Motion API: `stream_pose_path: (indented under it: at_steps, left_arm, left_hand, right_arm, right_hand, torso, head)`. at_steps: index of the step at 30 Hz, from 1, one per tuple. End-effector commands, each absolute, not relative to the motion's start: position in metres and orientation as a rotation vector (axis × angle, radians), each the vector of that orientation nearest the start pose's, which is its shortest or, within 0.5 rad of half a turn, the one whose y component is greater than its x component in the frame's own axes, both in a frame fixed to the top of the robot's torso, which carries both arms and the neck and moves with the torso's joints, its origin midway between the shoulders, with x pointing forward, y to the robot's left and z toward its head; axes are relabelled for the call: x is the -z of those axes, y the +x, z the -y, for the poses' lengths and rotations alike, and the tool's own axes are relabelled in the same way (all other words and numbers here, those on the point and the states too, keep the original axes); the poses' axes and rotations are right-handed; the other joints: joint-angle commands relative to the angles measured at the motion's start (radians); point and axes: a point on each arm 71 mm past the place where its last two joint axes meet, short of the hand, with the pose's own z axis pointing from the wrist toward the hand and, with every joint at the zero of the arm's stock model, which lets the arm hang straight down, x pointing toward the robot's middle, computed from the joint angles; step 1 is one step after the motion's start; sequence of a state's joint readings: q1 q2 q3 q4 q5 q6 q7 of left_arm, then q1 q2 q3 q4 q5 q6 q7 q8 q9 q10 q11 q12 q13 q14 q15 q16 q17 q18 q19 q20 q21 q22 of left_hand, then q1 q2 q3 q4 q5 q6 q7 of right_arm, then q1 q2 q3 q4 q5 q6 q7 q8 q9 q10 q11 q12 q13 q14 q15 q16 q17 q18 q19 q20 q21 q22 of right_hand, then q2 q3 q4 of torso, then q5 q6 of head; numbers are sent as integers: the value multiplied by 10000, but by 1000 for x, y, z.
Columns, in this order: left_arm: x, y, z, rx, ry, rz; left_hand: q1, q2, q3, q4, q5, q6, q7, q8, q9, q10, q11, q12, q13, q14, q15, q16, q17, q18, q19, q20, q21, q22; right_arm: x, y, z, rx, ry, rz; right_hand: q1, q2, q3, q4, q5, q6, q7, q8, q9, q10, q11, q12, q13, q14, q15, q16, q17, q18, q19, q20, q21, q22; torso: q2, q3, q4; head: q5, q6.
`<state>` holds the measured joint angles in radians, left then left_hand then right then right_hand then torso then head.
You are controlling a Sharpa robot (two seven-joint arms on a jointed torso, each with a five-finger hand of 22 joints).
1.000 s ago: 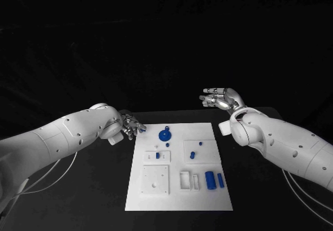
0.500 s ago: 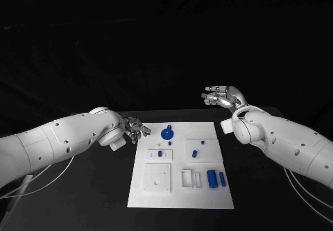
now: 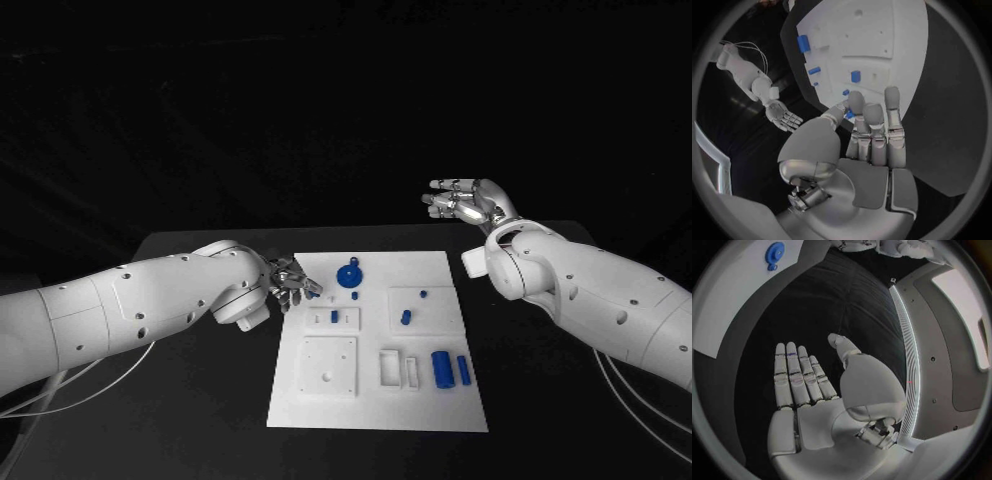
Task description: Assemble the parts on the task board
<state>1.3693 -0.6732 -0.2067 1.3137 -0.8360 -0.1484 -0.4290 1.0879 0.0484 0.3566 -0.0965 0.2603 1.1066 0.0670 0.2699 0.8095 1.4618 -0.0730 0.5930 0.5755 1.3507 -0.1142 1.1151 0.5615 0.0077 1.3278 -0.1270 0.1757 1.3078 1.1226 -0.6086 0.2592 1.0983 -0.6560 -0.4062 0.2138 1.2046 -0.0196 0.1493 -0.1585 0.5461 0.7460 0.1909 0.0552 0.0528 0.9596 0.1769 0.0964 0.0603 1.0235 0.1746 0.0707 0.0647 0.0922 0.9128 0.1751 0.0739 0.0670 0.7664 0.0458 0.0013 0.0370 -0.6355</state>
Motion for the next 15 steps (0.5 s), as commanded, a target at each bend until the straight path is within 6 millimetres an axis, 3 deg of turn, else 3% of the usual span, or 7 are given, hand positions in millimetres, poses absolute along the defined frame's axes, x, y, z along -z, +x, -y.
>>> stream_pose_path:
  at_steps: [1,6,15]
  left_arm:
    - [199,529,-195,4697,-4082,-20796]
    - [204,528,-190,4548,-3759,-20880]
    - [216,526,-186,4212,-3455,-21016]
  left_hand:
    - [119,21,233,-301,51,1025,-936,45,33,78,-7,2,30,76,-16,24,37,46,73,32,44,175]
    - [89,36,217,-325,50,1106,-963,48,92,136,-27,26,98,130,-18,50,132,79,93,51,117,181]
    - [69,41,208,-345,65,1179,-989,65,137,197,-49,51,138,189,-29,78,192,98,125,53,188,185]
  right_arm:
    - [149,574,226,-11331,7254,-13056]
    - [149,574,225,-11348,7254,-13066]
    - [149,574,224,-11362,7254,-13086]
  right_hand:
    - [-16,58,33,-11,52,-27,2,-34,-9,-35,15,30,-9,-56,-23,-52,-16,133,-75,-12,-41,-13]
    - [-28,53,46,-15,74,-38,4,-34,-9,-37,17,27,-9,-59,-24,-53,-17,132,-75,-11,-41,-13]
    - [-35,50,68,-23,109,-37,5,-35,-10,-33,15,27,-9,-57,-24,-53,-16,133,-74,-13,-41,-13]
  torso:
    - [6,0,-24]
    - [19,1,5]
    - [21,-1,2]
  head:
    - [26,-42]
    - [24,-97]
    - [10,-197]
